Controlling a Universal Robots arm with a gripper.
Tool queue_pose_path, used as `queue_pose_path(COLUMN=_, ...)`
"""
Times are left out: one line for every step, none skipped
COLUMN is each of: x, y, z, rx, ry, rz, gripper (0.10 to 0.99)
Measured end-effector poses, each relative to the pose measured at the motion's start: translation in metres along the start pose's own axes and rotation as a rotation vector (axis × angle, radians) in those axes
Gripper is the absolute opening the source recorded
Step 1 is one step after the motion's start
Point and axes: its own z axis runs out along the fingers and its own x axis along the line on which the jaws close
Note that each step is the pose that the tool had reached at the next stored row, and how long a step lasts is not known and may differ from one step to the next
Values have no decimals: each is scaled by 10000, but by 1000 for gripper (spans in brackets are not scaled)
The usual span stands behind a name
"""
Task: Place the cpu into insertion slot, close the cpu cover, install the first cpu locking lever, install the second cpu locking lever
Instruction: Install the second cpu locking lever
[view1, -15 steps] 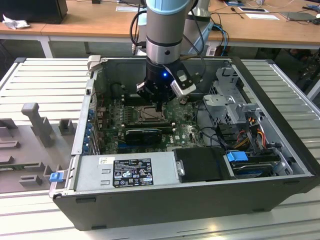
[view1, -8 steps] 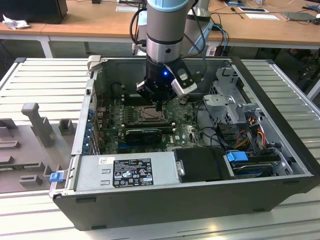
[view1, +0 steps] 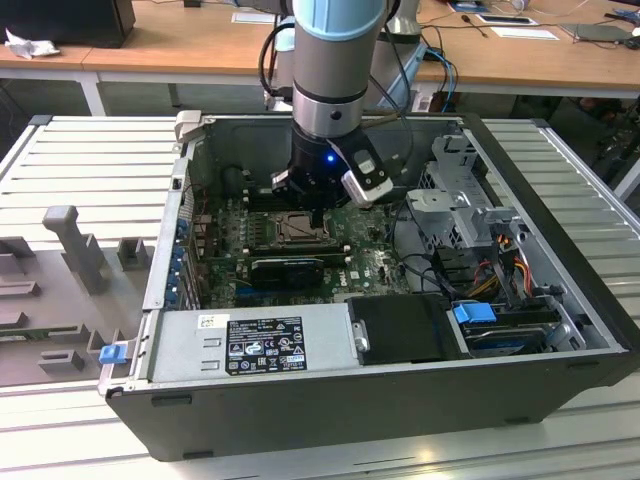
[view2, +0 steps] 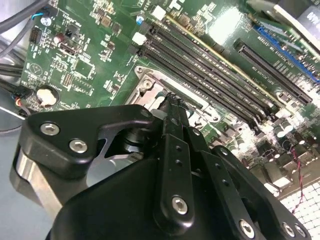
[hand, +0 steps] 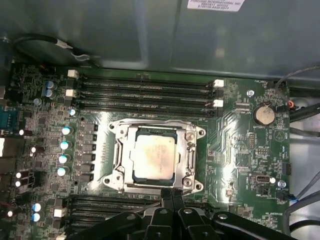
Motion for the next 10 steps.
queue_pose_path(x=22, y=-24, z=13, rx=-1, ry=19, rz=1, gripper=106)
queue_pose_path(x=38, y=-35, z=18, rx=-2, ry=30, rz=2, gripper=106)
queue_pose_path(x=60, y=-42, z=20, rx=-2, ry=37, rz=3, gripper=106)
queue_pose_path(x=115, y=-53, z=23, rx=-3, ry=43, rz=1, gripper=106)
queue_pose_path(x=176, y=-64, z=25, rx=-3, ry=45, rz=3, gripper=106)
queue_pose_path(x=224, y=-78, z=26, rx=-2, ry=46, rz=4, gripper=106)
queue_pose_path(x=259, y=-86, z=27, rx=-2, ry=46, rz=3, gripper=106)
queue_pose_path(x=298, y=-92, z=31, rx=-3, ry=46, rz=4, gripper=106)
queue_pose_path(x=323, y=-91, z=38, rx=-13, ry=44, rz=4, gripper=106)
queue_pose_path(x=344, y=-92, z=55, rx=-22, ry=43, rz=5, gripper=106)
